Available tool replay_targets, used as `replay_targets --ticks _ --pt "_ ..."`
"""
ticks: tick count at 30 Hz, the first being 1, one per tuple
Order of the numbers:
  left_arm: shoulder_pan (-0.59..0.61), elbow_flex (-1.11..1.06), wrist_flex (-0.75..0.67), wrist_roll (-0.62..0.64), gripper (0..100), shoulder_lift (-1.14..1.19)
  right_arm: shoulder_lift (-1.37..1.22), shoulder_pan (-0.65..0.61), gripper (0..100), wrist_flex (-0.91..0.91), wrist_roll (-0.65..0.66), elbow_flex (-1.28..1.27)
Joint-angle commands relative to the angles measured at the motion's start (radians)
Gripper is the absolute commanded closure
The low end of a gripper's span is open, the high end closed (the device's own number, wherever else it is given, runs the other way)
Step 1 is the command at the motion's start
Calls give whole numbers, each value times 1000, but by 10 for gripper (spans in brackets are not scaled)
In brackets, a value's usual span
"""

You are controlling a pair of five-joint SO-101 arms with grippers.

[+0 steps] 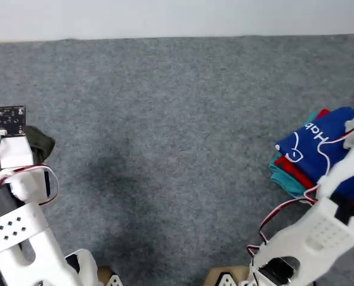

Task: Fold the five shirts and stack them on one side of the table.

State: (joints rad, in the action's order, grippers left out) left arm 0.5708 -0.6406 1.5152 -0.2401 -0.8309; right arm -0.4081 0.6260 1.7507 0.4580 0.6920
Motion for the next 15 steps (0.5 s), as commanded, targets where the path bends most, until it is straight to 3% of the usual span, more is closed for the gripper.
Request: replay_targets --ticks 1,10,15 --pt "-2 45 26 -11 995 -20 110 42 989 47 15 -32" --pt "-2 45 40 -11 995 -20 213 124 989 22 91 -476" --pt "-2 45 40 -11 995 -20 219 170 989 -188 115 -672"
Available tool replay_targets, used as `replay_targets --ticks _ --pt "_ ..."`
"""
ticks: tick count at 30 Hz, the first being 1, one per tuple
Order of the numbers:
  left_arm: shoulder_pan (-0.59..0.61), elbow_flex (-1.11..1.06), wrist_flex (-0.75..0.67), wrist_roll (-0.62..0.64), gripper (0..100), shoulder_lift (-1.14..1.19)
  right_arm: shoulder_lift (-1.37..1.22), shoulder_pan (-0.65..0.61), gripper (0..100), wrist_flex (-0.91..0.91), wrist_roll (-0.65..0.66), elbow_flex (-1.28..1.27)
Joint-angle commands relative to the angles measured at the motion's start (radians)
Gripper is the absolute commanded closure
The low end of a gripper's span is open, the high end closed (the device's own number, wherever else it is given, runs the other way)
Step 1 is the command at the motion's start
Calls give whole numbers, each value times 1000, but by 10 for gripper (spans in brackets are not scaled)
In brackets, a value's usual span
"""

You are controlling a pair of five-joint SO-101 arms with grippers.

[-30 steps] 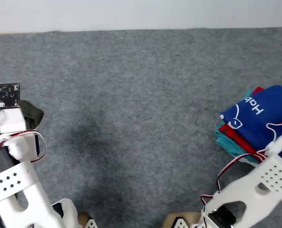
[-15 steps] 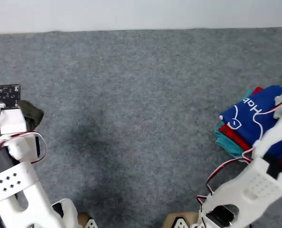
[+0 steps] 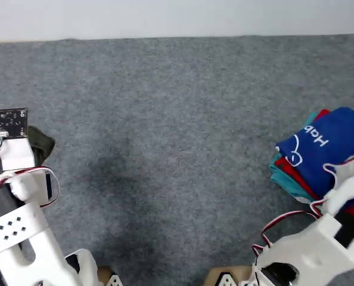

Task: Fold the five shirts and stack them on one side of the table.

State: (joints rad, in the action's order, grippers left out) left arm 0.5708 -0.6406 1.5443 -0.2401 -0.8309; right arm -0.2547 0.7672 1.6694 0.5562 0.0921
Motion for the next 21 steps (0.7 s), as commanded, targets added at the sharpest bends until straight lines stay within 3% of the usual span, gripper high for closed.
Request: replay_targets --ticks 1,9,17,21 --pt "-2 45 11 -11 995 -20 70 28 989 -124 17 -84" --pt "-2 45 8 -11 995 -20 259 -54 989 -25 11 -26" --pt "-2 38 6 -11 995 -20 417 -335 989 -36 9 -54" --pt "-3 38 3 -11 995 -20 371 -441 989 -168 -74 -144"
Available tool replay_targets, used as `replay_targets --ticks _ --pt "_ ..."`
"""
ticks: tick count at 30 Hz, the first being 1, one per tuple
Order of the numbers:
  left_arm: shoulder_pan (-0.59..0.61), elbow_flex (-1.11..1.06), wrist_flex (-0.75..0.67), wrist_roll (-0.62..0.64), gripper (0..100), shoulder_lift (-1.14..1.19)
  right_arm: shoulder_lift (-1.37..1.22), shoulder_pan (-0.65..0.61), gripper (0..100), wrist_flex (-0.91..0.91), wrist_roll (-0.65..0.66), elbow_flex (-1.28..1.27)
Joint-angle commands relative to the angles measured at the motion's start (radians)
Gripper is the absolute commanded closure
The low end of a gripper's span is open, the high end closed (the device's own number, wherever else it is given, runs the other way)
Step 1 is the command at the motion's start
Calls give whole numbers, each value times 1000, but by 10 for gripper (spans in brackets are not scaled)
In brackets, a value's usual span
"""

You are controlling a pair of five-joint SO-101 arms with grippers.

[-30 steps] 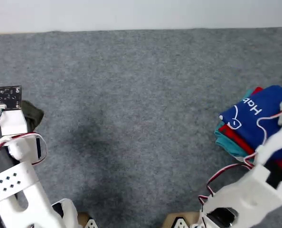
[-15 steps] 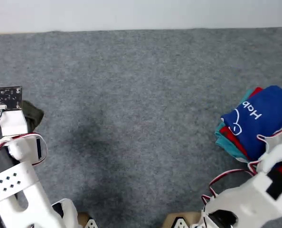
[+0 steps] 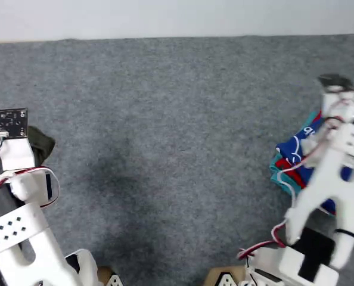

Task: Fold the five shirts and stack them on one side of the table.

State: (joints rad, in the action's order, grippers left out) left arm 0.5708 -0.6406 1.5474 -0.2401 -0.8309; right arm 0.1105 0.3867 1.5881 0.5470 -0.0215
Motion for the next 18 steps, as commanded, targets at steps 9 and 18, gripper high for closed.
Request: replay_targets --ticks 9,18 --pt "-3 38 0 -11 995 -20 -228 -119 989 -407 -229 -175" --pt "-3 38 6 -9 995 -20 -239 -202 989 -294 -229 -80"
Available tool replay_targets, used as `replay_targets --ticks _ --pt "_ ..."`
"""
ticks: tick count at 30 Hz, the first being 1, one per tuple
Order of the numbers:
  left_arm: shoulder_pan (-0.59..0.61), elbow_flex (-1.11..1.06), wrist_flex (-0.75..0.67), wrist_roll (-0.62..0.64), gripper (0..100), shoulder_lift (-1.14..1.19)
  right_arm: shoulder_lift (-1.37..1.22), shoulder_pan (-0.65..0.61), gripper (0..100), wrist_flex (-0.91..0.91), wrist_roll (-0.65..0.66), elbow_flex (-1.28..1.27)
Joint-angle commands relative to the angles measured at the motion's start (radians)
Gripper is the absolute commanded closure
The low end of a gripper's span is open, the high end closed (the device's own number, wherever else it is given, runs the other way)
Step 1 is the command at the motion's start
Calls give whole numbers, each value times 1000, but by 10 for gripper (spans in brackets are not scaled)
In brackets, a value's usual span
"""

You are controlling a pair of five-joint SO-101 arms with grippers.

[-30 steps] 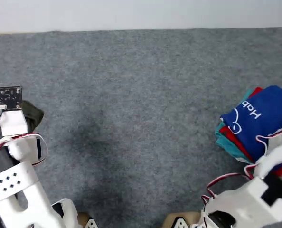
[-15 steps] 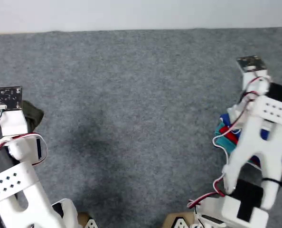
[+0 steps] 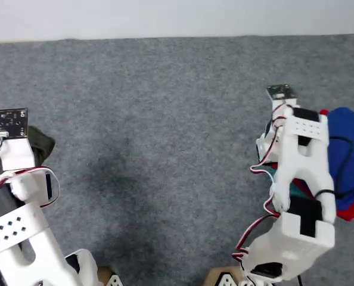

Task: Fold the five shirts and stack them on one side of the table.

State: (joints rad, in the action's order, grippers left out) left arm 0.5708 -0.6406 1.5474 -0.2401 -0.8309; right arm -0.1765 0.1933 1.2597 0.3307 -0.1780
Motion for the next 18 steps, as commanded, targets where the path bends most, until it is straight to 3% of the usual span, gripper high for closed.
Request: replay_targets --ticks 1,11,18 --pt "-3 38 6 -9 995 -20 64 -8 989 54 -9 91" --pt "-2 48 6 -12 994 -20 289 -50 989 268 -14 157" --pt "6 171 20 -186 895 -9 309 -61 989 409 -14 109"
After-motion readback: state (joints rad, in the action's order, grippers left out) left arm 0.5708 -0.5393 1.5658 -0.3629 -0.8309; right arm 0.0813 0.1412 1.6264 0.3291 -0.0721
